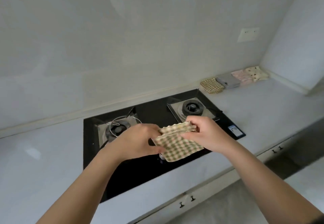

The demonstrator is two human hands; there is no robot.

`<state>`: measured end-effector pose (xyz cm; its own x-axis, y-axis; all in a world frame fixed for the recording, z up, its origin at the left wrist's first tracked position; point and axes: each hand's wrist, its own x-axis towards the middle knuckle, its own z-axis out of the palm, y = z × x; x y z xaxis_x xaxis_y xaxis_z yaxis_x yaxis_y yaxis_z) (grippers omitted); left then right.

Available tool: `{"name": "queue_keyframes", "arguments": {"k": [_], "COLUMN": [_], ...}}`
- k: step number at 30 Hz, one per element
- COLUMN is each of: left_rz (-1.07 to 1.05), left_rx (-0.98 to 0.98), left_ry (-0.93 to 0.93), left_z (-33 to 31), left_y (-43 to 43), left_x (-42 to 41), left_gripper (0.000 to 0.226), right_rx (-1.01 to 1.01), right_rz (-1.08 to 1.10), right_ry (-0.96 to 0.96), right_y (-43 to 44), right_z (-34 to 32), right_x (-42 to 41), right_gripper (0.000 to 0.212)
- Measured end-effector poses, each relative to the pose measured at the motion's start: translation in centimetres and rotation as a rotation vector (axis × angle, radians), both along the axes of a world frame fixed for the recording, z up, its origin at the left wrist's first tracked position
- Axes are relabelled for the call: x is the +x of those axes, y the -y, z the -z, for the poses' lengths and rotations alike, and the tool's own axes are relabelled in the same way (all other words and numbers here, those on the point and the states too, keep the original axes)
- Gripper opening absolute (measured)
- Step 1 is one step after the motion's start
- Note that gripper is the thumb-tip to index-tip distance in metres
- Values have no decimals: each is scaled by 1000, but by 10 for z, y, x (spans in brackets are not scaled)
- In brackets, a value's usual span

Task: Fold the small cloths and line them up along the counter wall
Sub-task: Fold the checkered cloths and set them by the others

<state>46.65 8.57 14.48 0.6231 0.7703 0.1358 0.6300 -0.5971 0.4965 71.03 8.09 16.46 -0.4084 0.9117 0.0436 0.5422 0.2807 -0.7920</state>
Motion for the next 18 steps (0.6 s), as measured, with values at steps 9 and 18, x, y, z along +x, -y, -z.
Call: {"name": "queue_keyframes", "arguments": {"k": [9,18], "left_rz": [-35,-614], "left_rx": [-410,-597], "left_ry": [474,736], "left_z": [-10,57], "left_y": [-62,-163], "left_x": [137,303], "left_gripper": [29,32], "right_rx": [-277,-378], "right_rz": [279,602], "right_ry": [-346,-520], "right_y": [-36,-139], "right_z": [23,58], "right_x": [125,224], "right_gripper": [18,15]}}
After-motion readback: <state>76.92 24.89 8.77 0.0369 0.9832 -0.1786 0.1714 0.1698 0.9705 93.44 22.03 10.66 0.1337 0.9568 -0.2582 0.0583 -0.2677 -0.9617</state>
